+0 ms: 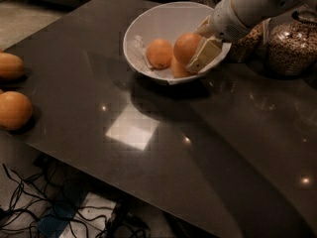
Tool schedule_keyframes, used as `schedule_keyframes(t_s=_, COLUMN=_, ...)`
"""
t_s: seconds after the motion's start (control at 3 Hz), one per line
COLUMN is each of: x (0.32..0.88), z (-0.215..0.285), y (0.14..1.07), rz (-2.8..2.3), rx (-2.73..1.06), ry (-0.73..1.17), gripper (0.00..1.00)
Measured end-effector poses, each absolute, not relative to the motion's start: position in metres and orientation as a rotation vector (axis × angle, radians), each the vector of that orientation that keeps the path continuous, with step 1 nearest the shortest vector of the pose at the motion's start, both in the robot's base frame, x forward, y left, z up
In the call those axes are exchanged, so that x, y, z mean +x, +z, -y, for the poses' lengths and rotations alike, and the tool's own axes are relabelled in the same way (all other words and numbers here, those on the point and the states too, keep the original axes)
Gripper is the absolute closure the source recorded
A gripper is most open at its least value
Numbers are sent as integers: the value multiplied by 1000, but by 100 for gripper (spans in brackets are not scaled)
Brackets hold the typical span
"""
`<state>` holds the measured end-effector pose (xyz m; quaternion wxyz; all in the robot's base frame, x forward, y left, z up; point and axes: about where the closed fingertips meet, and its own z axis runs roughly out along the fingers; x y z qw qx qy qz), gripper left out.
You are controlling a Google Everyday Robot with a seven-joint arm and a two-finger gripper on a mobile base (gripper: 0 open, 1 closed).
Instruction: Pick orange from white bowl
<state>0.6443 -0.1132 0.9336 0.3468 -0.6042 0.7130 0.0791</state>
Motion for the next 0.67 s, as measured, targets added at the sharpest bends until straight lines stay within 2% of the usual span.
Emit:
schedule_keyframes(t_s=0.33, x=628, z=103, y=956, rz=-1724, rx=-1619, ry=300, gripper=100)
schedule_keyframes(t_s=0.67, x=628, z=103, y=956, rz=-1724, rx=-1619, ry=300, gripper=100)
